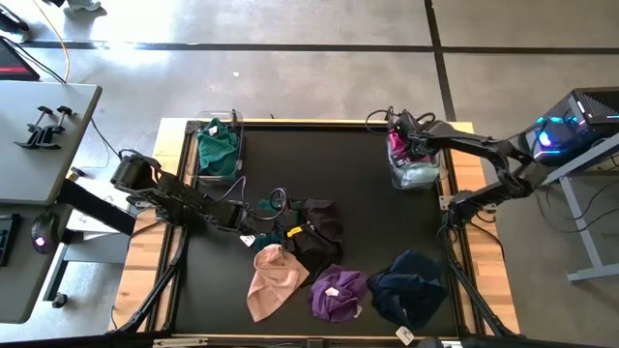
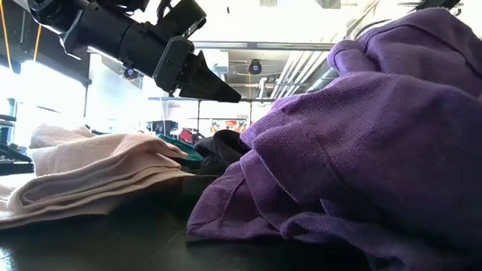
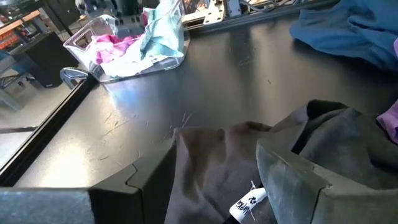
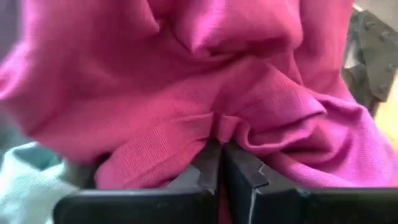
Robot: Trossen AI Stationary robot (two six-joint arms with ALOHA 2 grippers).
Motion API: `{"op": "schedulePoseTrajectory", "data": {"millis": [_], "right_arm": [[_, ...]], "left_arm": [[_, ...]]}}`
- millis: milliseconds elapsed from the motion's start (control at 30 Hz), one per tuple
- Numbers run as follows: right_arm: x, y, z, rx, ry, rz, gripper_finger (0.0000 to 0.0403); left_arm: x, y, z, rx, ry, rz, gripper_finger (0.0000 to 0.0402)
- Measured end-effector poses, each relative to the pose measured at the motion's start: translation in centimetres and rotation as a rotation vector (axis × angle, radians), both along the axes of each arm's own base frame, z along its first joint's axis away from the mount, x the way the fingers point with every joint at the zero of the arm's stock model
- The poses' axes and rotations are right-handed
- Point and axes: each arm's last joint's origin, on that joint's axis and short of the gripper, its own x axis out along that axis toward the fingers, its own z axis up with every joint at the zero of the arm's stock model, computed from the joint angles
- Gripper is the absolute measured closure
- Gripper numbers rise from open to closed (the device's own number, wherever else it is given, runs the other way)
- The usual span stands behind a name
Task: Sort towels by color in basket
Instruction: Put the pink microfiber cloth into the right transparent bin
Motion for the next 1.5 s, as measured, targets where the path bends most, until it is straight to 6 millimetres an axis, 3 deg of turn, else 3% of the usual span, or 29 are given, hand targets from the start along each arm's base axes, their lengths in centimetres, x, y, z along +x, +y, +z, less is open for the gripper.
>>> {"op": "schedulePoseTrajectory", "data": {"millis": [133, 267, 567, 667, 767, 1100, 1500], "right_arm": [[-0.1, -0.7, -1.1, 0.0, 0.027, -0.006, 0.0378], [0.2, -1.0, -0.3, -0.009, 0.026, 0.015, 0.0365], [0.2, -0.4, 6.6, 0.004, -0.081, 0.055, 0.0291], [-0.4, 0.2, 8.6, 0.016, -0.062, -0.006, 0.0285], [-0.8, 0.7, 9.3, -0.018, 0.028, -0.039, 0.0292], [-0.1, 1.1, 5.6, 0.008, 0.208, -0.032, 0.0396], [0.8, -0.7, -0.5, 0.156, 0.209, -0.016, 0.0399]], "left_arm": [[0.0, 0.0, 0.0, 0.0, 0.0, 0.001, 0.019], [0.0, 0.0, 0.0, 0.001, 0.002, 0.001, 0.019], [-0.1, 0.0, -0.1, 0.003, 0.014, 0.001, 0.019], [-0.1, 0.0, -0.1, 0.002, 0.014, 0.001, 0.019], [-0.1, 0.0, -0.1, 0.002, 0.014, 0.001, 0.019], [-0.1, 0.0, -0.1, 0.001, 0.014, -0.003, 0.019], [-0.1, 0.0, -0.1, -0.008, 0.013, -0.003, 0.019]]}}
